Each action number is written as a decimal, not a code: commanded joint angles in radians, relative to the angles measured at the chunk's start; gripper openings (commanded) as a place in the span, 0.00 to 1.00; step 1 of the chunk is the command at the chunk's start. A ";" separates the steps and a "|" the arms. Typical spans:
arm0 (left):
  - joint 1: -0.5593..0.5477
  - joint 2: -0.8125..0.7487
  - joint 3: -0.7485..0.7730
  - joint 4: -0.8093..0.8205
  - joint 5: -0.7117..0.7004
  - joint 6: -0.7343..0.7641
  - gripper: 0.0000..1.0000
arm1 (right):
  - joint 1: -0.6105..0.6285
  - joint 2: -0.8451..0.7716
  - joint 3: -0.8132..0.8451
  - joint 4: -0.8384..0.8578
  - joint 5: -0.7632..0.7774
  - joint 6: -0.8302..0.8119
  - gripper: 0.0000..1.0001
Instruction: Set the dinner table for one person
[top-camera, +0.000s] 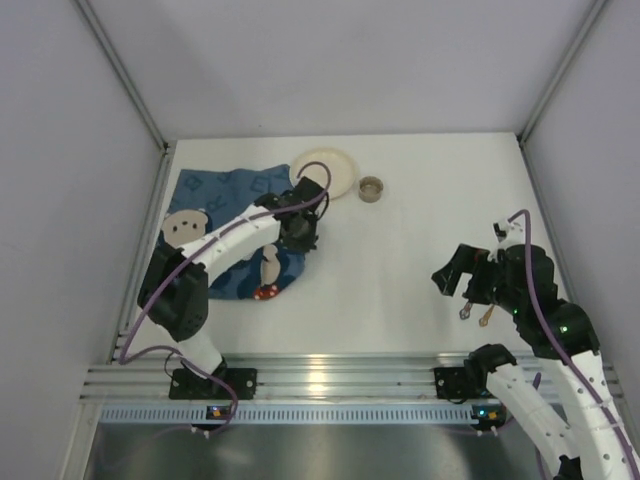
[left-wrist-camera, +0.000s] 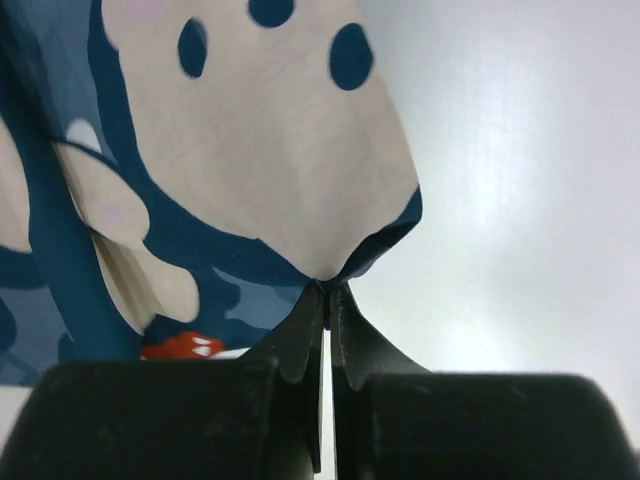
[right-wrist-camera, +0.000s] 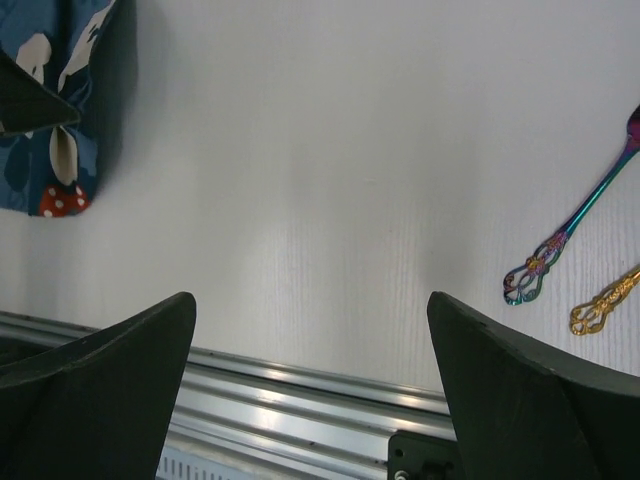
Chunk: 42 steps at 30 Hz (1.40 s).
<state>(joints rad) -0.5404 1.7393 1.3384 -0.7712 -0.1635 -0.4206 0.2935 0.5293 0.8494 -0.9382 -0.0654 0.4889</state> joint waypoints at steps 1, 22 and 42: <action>-0.156 -0.080 -0.016 -0.016 0.016 -0.125 0.00 | 0.010 -0.017 0.053 -0.083 0.021 -0.035 1.00; -0.465 -0.118 0.229 -0.186 -0.310 -0.311 0.98 | 0.010 0.260 0.094 0.068 -0.281 -0.050 1.00; 0.164 -0.521 -0.469 -0.066 -0.131 -0.227 0.93 | 0.070 1.497 0.807 0.420 -0.560 -0.052 1.00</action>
<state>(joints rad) -0.3981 1.2499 0.8925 -0.9016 -0.3412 -0.6701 0.3290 1.9358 1.5558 -0.5583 -0.5930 0.4526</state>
